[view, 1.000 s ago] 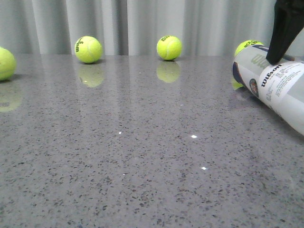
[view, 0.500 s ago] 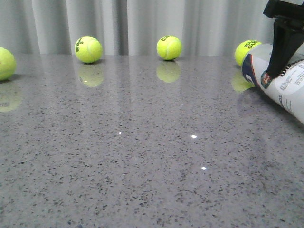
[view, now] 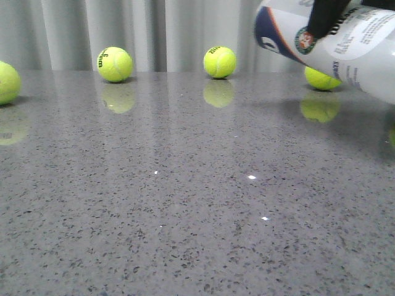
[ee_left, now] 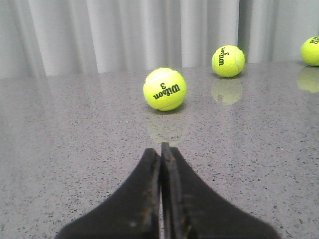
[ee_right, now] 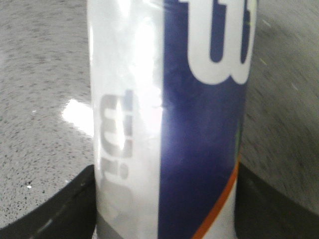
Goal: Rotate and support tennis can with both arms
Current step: 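Drag the can with the right gripper toward the table center, lying flat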
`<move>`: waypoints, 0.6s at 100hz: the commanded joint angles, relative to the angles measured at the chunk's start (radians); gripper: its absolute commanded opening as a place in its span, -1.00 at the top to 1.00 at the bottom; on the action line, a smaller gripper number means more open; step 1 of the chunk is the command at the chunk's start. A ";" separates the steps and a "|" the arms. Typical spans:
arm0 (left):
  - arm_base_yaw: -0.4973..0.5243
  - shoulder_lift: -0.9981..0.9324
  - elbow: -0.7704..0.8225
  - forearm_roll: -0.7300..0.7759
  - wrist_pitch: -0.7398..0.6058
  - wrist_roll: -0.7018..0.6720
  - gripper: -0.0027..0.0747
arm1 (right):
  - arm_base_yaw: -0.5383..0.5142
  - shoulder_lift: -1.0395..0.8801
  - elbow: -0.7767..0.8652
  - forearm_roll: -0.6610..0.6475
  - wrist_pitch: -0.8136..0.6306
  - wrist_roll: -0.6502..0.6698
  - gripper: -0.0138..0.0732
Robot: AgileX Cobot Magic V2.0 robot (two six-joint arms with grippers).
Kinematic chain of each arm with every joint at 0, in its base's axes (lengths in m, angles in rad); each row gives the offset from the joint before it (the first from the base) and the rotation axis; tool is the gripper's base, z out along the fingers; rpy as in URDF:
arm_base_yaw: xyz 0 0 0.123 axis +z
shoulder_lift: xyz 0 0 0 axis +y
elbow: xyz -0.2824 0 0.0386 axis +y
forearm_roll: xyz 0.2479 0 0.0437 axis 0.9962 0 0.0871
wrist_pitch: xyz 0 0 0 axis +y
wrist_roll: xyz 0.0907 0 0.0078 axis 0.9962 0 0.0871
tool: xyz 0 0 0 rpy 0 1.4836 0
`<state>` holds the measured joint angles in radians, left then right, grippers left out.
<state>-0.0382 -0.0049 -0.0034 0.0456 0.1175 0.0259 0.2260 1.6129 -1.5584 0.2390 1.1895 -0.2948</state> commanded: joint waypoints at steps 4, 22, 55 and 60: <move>0.001 -0.039 0.048 -0.001 -0.079 -0.009 0.99 | 0.072 0.021 -0.093 0.018 -0.010 -0.106 0.00; 0.001 -0.039 0.048 -0.001 -0.079 -0.009 0.98 | 0.162 0.127 -0.228 -0.016 -0.005 -0.145 0.00; 0.001 -0.039 0.048 -0.001 -0.079 -0.009 0.98 | 0.287 0.243 -0.328 -0.050 0.036 -0.589 0.00; 0.001 -0.039 0.048 -0.001 -0.079 -0.009 0.99 | 0.297 0.246 -0.328 -0.050 0.043 -0.663 0.00</move>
<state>-0.0382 -0.0049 -0.0034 0.0456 0.1175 0.0259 0.5082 1.9043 -1.8474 0.1849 1.2304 -0.8123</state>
